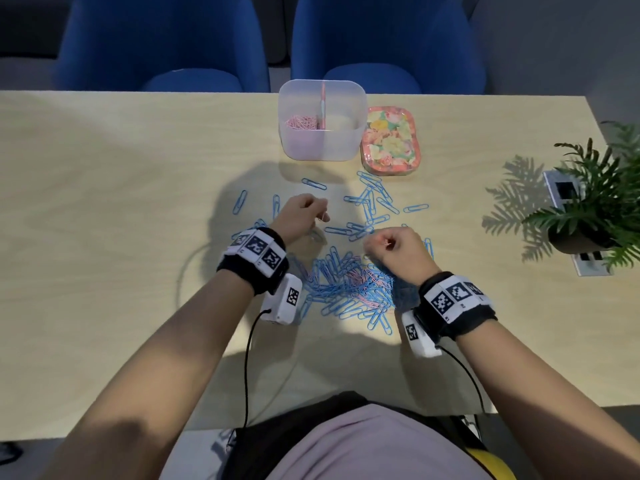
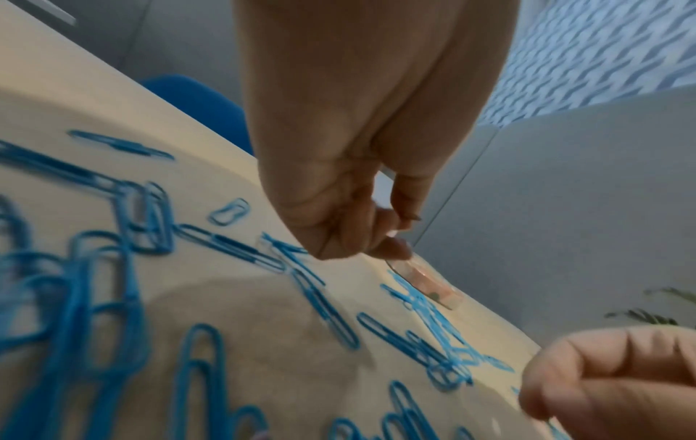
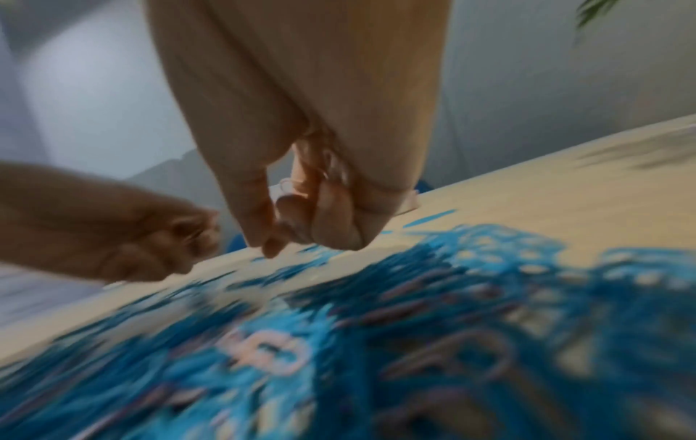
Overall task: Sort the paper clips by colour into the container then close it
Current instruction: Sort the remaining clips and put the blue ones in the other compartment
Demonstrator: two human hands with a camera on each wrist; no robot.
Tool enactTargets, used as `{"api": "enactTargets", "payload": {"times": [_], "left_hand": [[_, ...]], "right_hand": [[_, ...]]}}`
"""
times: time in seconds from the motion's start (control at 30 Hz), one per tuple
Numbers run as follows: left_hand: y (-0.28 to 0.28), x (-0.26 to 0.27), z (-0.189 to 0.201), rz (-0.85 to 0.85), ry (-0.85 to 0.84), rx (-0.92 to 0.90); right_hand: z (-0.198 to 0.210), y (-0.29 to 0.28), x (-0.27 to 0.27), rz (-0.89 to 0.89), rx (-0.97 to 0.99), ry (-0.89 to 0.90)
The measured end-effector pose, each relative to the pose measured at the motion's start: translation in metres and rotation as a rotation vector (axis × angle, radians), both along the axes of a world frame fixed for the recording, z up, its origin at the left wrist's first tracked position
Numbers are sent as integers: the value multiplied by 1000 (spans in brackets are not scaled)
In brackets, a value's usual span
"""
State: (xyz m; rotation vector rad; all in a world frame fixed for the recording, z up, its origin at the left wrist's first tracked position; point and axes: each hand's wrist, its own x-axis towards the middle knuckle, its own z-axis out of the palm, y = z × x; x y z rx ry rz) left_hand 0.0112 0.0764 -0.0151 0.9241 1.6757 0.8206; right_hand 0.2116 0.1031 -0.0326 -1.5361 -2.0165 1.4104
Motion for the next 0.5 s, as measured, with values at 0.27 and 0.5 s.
{"api": "enactTargets", "payload": {"times": [0.27, 0.5], "left_hand": [[-23, -10, 2, 144, -528, -244], [-37, -17, -10, -6, -132, -221]], "right_hand": [[5, -12, -32, 385, 199, -336], [6, 25, -12, 72, 124, -221]]}}
